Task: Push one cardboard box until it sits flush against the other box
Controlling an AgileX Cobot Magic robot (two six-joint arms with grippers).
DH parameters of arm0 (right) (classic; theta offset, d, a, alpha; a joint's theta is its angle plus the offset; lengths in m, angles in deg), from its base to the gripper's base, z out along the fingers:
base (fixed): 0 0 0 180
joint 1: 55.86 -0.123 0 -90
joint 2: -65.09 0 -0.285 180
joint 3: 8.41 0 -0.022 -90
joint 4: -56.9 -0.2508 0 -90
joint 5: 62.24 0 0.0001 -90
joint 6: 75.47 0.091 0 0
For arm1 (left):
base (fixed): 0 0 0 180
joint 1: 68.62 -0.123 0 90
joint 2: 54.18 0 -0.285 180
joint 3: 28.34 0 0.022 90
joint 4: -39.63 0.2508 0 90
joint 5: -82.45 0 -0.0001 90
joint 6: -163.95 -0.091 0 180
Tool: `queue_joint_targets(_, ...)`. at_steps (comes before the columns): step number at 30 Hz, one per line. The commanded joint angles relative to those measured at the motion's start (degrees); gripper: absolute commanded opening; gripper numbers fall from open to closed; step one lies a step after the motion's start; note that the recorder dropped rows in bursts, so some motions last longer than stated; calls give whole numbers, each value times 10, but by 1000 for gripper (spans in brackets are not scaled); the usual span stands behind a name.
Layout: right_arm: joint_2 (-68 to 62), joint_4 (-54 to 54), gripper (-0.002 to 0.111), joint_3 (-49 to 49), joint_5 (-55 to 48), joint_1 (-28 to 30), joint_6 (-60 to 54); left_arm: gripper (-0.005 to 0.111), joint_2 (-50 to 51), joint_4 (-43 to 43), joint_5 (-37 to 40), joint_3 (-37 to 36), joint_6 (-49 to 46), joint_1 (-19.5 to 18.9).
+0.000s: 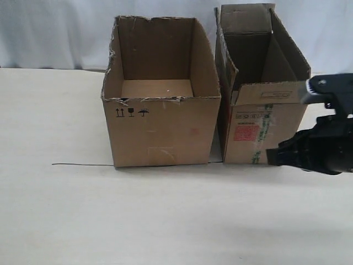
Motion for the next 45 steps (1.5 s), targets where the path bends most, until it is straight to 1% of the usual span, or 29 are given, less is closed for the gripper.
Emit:
queue_joint_targets(1,101,-20,5,-1,-51,-2,3,0,-1,0,-9,-2,1,0)
queue_joint_targets(5,186,-11,5,-6,-56,0,9,0,-1,0,-9,-2,1,0)
queue_joint_targets(8,221,49,5,-32,-79,0,68,0,-1,0,-9,-2,1,0)
queue_joint_targets(10,229,127,5,-56,-105,0,118,0,-1,2,-6,-2,1,0)
queue_joint_targets(11,229,209,5,-80,-136,0,178,0,-1,2,-3,-2,1,0)
queue_joint_targets(12,225,260,5,-88,-151,0,216,0,-1,2,-3,-2,1,0)
queue_joint_targets(13,212,346,5,-97,-168,0,272,0,-1,2,-3,-2,1,0)
queue_joint_targets(14,203,387,5,-98,-173,3,296,0,-1,2,-3,-2,1,0)
queue_joint_targets(15,180,438,5,-98,-171,21,326,0,-1,2,-3,-2,1,0)
queue_joint_targets(16,165,448,5,-98,-166,38,331,0,-1,2,-3,-2,1,0)
queue_joint_targets(17,136,446,5,-99,-143,81,332,0,-1,2,-3,-2,1,0)
queue_joint_targets(18,120,439,5,-99,-123,108,328,0,-1,2,-3,-2,1,0)
queue_joint_targets(20,50,375,5,-99,-35,219,292,0,-1,2,-3,-2,1,0)
queue_joint_targets(21,29,341,5,-99,-15,246,271,0,-1,2,-3,-2,1,0)
queue_joint_targets(22,-14,264,5,-99,16,287,210,0,-1,2,-3,-2,1,0)
queue_joint_targets(23,-39,216,5,-99,30,303,169,0,-1,2,-3,-2,1,0)
queue_joint_targets(24,-83,122,5,-106,42,321,83,0,-1,2,-3,-2,1,0)
queue_joint_targets(25,-109,71,5,-115,41,325,27,0,-1,2,-3,-2,1,0)
queue_joint_targets(26,-156,-12,5,-138,34,326,-70,0,-1,2,-3,-2,1,0)
queue_joint_targets(29,-208,-120,5,-187,16,326,-173,0,-1,2,-3,-2,1,0)
queue_joint_targets(31,-239,-157,5,-228,-6,326,-209,0,-1,2,-3,-2,1,0)
queue_joint_targets(34,-287,-162,5,-291,-58,328,-219,0,-1,2,-3,-2,1,0)
queue_joint_targets(37,-340,-190,5,-340,-109,347,-223,0,-1,0,-3,-2,1,0)
queue_joint_targets(39,-363,-239,5,-362,-138,366,-255,0,-1,0,-3,-2,1,0)
queue_joint_targets(43,-418,-421,5,-388,-224,422,-367,0,-1,0,-3,-2,1,0)
queue_joint_targets(45,-444,-490,5,-388,-255,435,-413,0,-1,0,-3,-2,1,0)
